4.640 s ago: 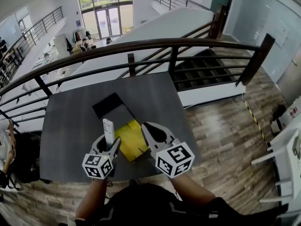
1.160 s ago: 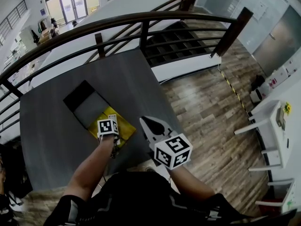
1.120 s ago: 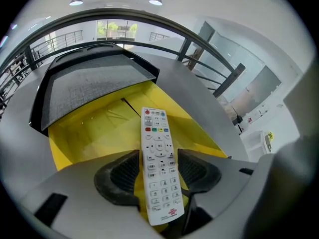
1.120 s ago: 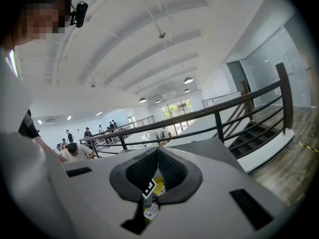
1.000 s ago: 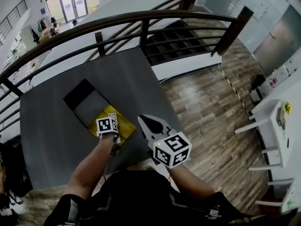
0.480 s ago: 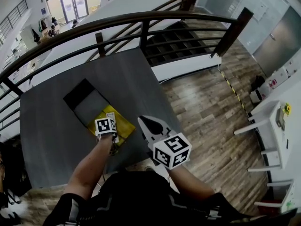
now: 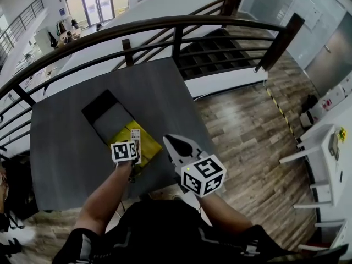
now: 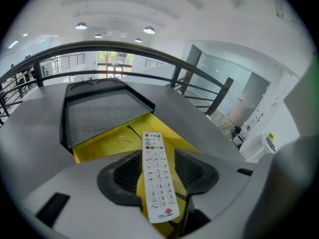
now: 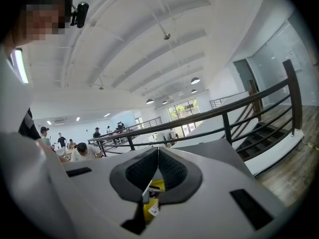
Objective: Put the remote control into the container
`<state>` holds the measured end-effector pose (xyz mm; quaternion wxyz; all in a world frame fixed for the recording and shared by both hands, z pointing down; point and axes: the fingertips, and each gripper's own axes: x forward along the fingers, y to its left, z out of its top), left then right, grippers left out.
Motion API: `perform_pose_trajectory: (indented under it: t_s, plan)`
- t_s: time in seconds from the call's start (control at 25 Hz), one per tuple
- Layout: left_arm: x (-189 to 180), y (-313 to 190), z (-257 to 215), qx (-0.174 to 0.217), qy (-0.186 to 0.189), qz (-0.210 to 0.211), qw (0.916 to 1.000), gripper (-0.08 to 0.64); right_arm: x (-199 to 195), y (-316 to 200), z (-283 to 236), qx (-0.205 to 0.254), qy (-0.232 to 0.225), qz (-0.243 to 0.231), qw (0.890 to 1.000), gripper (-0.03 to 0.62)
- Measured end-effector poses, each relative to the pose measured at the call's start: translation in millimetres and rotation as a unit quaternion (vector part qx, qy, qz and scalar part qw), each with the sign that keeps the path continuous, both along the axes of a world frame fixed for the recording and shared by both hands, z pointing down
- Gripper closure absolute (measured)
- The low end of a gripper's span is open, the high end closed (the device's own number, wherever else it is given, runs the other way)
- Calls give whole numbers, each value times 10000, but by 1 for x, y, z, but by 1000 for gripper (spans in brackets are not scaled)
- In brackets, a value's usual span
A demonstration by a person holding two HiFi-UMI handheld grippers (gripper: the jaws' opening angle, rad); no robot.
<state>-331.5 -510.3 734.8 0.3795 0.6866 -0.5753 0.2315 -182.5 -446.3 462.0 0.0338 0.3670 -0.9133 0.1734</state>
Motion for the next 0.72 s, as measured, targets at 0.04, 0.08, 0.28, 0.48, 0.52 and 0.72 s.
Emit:
perform_pose_trajectory:
  t_s: [0.04, 0.08, 0.28, 0.48, 0.52, 0.72]
  plan:
    - [-2, 1, -9, 180, -31, -46, 9998, 356, 0, 2, -1, 23, -15, -40, 10000, 591]
    - [-4, 3, -20, 404, -47, -93, 9991, 357, 0, 4, -2, 39, -31, -77, 10000, 591]
    - [-1, 17, -78, 1482, 22, -228, 9887, 357, 11, 8, -7, 94, -209, -207, 9995, 591]
    - [5, 59, -157, 2678, -176, -59, 9633, 442, 13, 19, -22, 190, -303, -381, 9986, 591]
    - [8, 67, -172, 2893, -270, -11, 9569, 464, 15, 21, -25, 250, -289, -421, 9984, 591]
    - [7, 102, -240, 3693, -558, -85, 9276, 552, 17, 37, -34, 536, -286, -753, 9953, 591]
